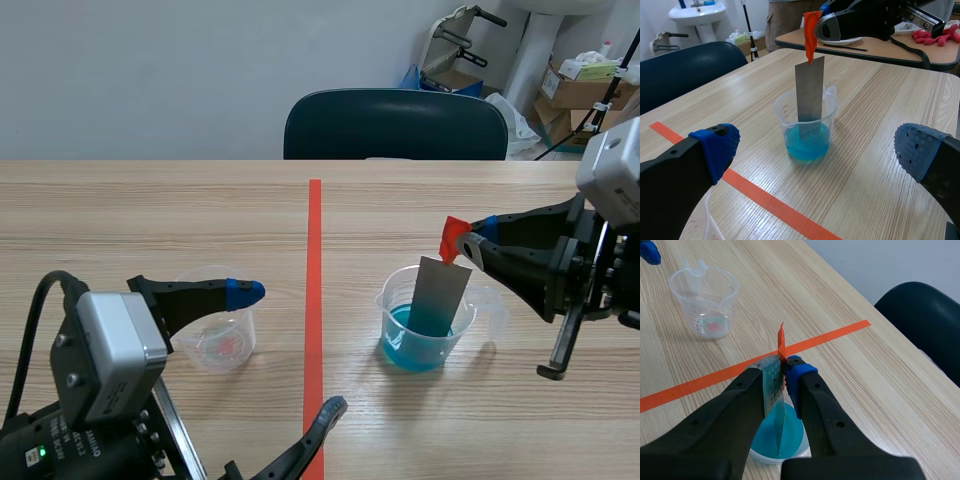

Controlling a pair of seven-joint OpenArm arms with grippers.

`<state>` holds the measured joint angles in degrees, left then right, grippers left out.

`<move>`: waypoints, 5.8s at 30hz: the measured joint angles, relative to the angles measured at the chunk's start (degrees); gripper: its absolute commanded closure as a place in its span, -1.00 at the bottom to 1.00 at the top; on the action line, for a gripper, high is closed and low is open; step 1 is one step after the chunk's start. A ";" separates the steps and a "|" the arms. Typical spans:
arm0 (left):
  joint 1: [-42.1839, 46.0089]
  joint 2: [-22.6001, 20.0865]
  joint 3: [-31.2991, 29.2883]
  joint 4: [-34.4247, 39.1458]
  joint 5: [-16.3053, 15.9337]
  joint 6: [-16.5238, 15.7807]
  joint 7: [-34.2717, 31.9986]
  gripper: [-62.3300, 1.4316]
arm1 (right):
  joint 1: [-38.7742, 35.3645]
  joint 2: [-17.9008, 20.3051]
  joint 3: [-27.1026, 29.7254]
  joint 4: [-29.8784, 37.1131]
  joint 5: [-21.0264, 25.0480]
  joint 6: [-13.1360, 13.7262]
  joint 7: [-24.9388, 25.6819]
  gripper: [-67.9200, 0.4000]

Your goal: Do the redox reaction experiment

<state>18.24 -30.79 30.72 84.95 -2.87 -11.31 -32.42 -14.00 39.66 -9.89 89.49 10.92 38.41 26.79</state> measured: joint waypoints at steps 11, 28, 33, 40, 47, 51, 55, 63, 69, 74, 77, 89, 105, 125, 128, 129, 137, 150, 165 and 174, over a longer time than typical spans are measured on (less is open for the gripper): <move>0.00 0.00 0.00 0.00 0.00 0.00 0.00 -1.00 | 0.00 0.00 0.00 0.00 0.00 0.00 0.00 0.97; 0.00 0.00 0.00 0.00 0.00 0.00 0.00 -1.00 | 0.00 0.00 0.00 0.00 0.00 0.00 0.00 0.97; 0.00 0.00 0.00 0.00 0.00 0.00 0.00 -1.00 | 0.00 0.00 0.00 0.00 0.00 0.00 0.00 0.97; 0.00 0.00 0.00 0.00 0.00 0.00 0.00 -1.00 | 0.00 0.00 0.00 0.00 0.00 0.00 0.00 0.97; 0.00 0.00 0.00 0.00 0.00 0.00 0.02 -1.00 | 0.00 0.00 0.00 0.00 0.00 0.00 0.00 0.97; 0.00 0.00 0.00 0.00 0.00 0.00 0.02 -1.00 | 0.00 0.00 0.00 0.00 0.00 0.00 0.00 0.97; 0.00 0.00 0.00 0.00 0.00 0.00 0.02 -1.00 | 0.00 0.00 0.00 0.00 0.00 0.00 0.00 0.97; 0.00 0.00 0.00 0.00 0.00 0.00 0.02 -1.00 | 0.00 0.00 0.00 0.00 0.00 0.00 0.00 0.97; 0.00 0.00 0.00 0.00 0.00 0.00 0.02 -1.00 | -0.02 0.02 1.20 0.39 0.02 2.54 -0.04 0.97; 0.00 0.00 0.00 0.00 0.00 0.00 0.02 -1.00 | -0.02 0.02 4.98 3.63 2.40 3.98 -1.77 0.97; 0.00 0.00 0.00 0.00 0.00 0.00 0.02 -1.00 | -0.02 0.02 6.84 6.10 4.55 3.96 -5.27 0.97; 0.00 0.00 0.00 0.00 0.00 0.00 0.02 -1.00 | -0.02 0.04 9.92 15.02 14.95 3.93 -19.45 0.97; 0.00 0.00 0.00 0.00 0.00 0.00 4.39 -1.00 | -0.02 0.04 15.87 26.77 32.94 3.96 -41.03 0.97; 0.00 0.00 0.00 0.00 0.02 0.00 4.33 -1.00 | -0.02 0.07 22.21 34.01 47.25 3.93 -54.10 0.97; 0.00 0.00 0.00 0.00 0.02 0.00 3.87 -1.00 | -0.02 0.07 22.21 34.01 47.23 3.96 -54.10 0.97; 0.00 0.00 0.00 0.00 0.02 0.00 3.19 -1.00 | -0.02 0.07 22.21 34.01 47.23 3.96 -54.10 0.97; -0.02 0.00 0.00 0.00 0.00 0.00 0.63 -1.00 | -0.02 0.07 22.21 34.01 47.23 3.96 -54.12 0.97; 0.00 0.00 0.00 0.00 0.02 0.00 0.68 -1.00 | -0.02 0.07 22.21 34.01 47.23 3.96 -54.12 0.97; 0.00 0.00 0.00 0.00 0.02 0.00 0.68 -1.00 | -0.02 0.07 22.21 34.01 47.23 3.96 -54.12 0.97; 0.00 0.00 0.00 0.00 0.02 0.00 0.68 -1.00 | -0.02 0.07 22.21 34.01 47.23 3.96 -54.12 0.97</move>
<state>18.24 -30.79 30.72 84.95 -2.85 -11.31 -31.75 -14.02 39.72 12.32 123.50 58.15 42.37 -27.33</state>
